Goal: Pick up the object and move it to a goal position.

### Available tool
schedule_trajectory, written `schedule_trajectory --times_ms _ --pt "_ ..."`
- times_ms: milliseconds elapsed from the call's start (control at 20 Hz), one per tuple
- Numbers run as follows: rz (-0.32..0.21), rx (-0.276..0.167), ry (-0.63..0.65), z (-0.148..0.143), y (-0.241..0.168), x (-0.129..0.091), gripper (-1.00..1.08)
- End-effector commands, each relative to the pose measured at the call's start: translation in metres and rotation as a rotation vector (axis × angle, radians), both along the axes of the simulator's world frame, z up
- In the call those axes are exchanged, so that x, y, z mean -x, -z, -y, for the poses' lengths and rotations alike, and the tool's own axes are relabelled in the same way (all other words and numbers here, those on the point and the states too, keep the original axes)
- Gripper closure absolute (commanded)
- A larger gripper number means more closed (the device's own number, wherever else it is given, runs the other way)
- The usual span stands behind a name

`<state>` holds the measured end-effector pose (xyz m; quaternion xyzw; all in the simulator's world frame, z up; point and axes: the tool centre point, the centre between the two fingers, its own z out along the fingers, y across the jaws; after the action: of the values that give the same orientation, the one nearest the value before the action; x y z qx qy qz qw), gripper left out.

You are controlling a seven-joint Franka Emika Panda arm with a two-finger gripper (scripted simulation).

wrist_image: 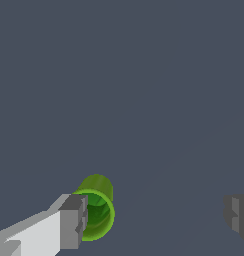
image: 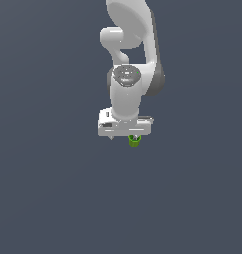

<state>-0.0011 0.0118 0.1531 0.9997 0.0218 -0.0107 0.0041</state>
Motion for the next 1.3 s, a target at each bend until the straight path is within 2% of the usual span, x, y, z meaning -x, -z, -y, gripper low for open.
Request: schedule_trajectory --times_ms 0,400,1250 --pt "0.001 0.000 0.027 -0.002 0.002 0.002 -0.92" --pt "0.004 -0.001 0.171 -0.012 0.013 0.011 -0.92" --pt "0.014 0.000 0.596 -0.038 0.041 0.040 -0.92"
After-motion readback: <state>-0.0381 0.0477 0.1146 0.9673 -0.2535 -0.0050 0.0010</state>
